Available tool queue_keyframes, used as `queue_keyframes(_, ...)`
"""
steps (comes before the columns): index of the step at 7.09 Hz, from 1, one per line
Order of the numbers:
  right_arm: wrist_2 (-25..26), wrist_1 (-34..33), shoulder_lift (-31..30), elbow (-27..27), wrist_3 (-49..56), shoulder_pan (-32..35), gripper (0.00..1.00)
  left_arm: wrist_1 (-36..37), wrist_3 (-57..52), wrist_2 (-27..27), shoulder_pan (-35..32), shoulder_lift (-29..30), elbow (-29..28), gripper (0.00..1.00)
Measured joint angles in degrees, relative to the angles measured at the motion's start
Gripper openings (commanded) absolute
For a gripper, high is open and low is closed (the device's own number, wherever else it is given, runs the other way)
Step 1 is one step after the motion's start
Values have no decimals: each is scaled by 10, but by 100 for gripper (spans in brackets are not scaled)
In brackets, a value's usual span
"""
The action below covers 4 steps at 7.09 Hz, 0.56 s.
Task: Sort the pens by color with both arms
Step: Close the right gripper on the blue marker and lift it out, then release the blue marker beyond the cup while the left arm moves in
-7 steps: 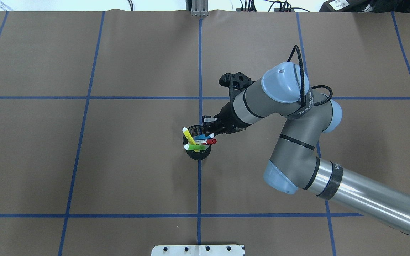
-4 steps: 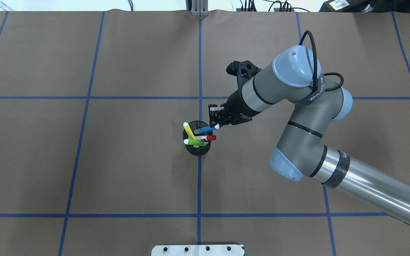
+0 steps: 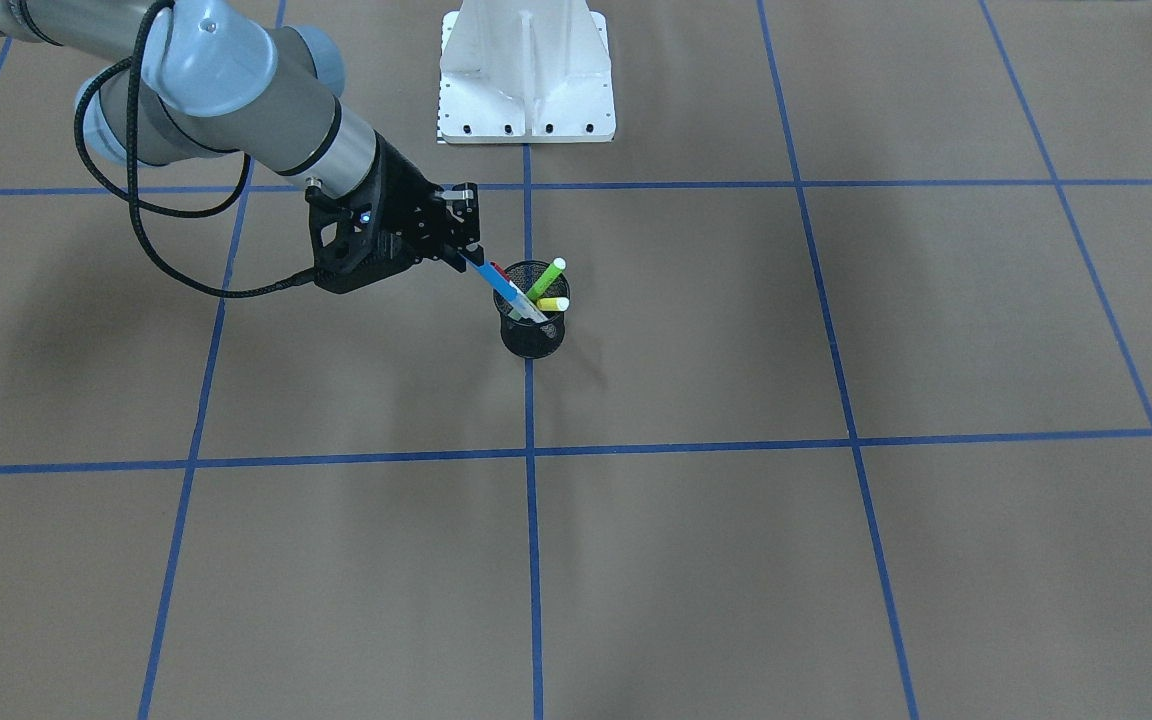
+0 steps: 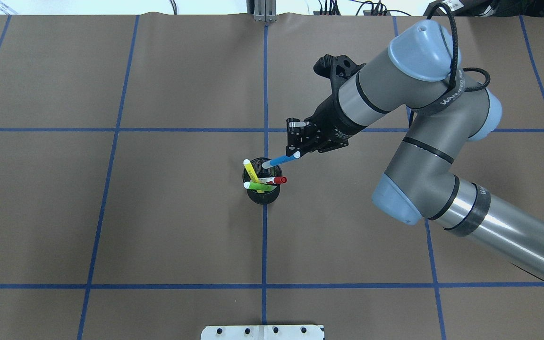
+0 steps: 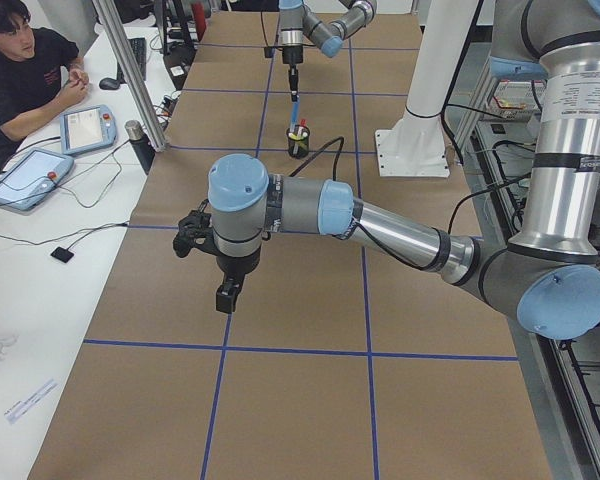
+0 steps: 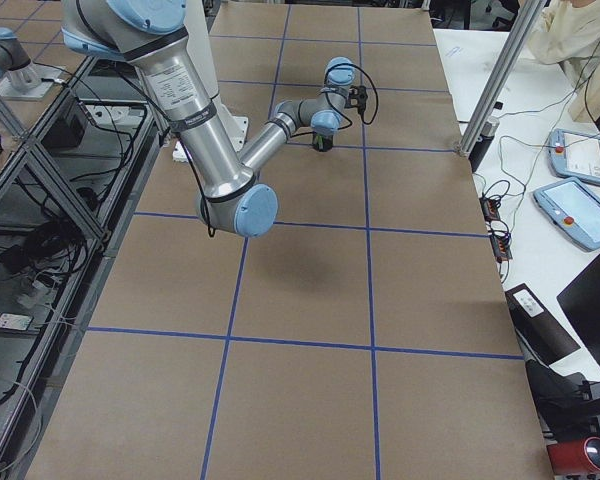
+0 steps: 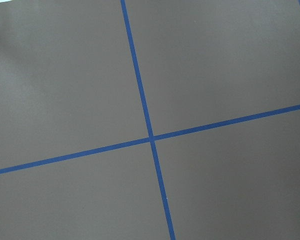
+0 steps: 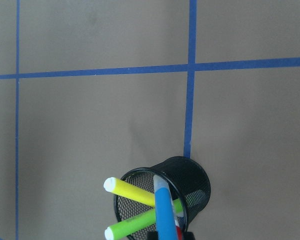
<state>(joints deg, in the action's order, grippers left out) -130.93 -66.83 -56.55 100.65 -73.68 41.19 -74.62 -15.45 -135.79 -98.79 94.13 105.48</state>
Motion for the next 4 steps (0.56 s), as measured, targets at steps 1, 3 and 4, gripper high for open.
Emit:
queue_keyframes(1, -3, -20, 0, 18, 0, 10, 24, 0, 3, 0, 0, 1, 0, 99)
queue_keyframes(3, 0, -33, -4, 28, 2, 51, 24, -1, 44, 0, 5, 7, 14, 99)
queue_keyframes(4, 17, -35, -7, 29, 3, 66, 24, -1, 95, -2, 20, 12, 36, 99)
